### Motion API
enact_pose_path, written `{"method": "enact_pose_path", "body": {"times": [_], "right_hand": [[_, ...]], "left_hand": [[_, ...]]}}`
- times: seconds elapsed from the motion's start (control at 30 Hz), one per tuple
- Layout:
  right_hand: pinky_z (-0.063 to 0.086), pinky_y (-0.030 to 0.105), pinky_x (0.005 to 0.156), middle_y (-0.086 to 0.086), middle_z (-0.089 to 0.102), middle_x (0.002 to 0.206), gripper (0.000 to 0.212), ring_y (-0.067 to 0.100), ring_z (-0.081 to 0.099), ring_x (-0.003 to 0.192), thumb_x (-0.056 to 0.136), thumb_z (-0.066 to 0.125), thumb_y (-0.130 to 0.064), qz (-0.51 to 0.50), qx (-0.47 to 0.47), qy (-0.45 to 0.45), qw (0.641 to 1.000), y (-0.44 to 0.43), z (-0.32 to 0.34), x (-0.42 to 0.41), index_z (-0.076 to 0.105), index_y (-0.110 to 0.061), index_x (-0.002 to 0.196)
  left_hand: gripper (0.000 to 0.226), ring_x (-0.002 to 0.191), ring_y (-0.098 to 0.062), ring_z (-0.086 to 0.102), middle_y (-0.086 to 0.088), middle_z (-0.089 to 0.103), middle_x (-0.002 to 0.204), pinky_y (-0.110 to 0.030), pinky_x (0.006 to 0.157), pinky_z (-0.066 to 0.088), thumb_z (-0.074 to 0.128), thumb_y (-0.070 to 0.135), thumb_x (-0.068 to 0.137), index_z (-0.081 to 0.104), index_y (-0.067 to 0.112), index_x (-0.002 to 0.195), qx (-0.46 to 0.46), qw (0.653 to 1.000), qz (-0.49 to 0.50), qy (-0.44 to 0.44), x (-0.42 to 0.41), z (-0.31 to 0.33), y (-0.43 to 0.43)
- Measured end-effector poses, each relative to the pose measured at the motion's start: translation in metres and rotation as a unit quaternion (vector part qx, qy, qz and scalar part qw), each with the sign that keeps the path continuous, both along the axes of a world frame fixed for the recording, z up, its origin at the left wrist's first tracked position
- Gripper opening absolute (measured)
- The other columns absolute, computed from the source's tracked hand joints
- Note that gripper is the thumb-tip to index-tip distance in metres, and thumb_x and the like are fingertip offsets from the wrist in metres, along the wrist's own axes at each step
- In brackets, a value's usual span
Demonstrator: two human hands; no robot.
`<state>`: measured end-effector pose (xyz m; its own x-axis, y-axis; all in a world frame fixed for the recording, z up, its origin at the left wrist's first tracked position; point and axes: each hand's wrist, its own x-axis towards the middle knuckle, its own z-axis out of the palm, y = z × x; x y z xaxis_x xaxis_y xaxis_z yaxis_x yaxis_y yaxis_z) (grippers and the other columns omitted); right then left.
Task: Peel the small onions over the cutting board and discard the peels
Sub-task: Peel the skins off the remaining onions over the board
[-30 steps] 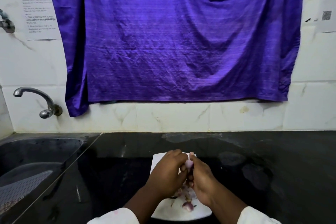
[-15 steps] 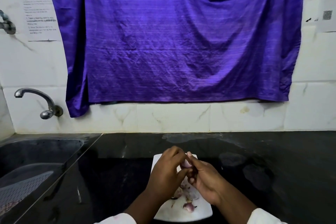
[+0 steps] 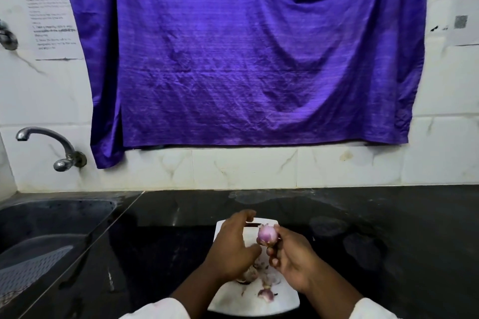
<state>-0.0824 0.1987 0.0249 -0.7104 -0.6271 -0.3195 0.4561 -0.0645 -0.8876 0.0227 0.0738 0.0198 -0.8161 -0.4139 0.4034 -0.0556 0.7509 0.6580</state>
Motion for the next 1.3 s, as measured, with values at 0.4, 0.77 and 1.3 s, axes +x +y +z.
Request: {"method": "enact_pose_path", "body": {"times": [0.4,0.77,1.3], "right_hand": [[0.029,0.024,0.051,-0.003,0.050,0.056,0.034,0.008,0.039,0.051,0.105,0.050,-0.037,0.070,0.000,0.055,0.996,-0.001,-0.009,0.007,0.069,-0.017,0.085],[0.037,0.024,0.053,0.012,0.072,0.079,0.040,0.011,0.052,0.055,0.099,0.060,-0.040,0.002,-0.061,0.038,0.997,-0.003,-0.007,0.005,0.074,-0.002,0.102],[0.059,0.036,0.072,0.019,0.075,0.090,0.035,0.030,0.071,0.077,0.093,0.072,-0.026,-0.137,-0.083,0.051,0.986,-0.012,-0.005,0.009,0.070,0.007,0.104]], "left_hand": [[0.034,0.077,-0.007,0.056,0.002,0.065,0.092,-0.024,0.067,0.047,0.090,0.025,0.071,0.064,0.020,0.093,-0.036,0.997,-0.065,0.008,-0.004,0.015,-0.004],[0.023,0.082,0.003,0.054,0.022,0.055,0.082,-0.009,0.067,0.034,0.069,0.029,0.093,0.050,0.040,0.086,-0.123,0.992,-0.031,0.013,0.002,0.000,0.009],[0.010,0.085,0.002,0.053,0.016,0.065,0.090,-0.016,0.074,0.041,0.061,0.028,0.098,0.064,0.031,0.089,-0.180,0.982,-0.054,-0.016,0.007,0.007,0.020]]}}
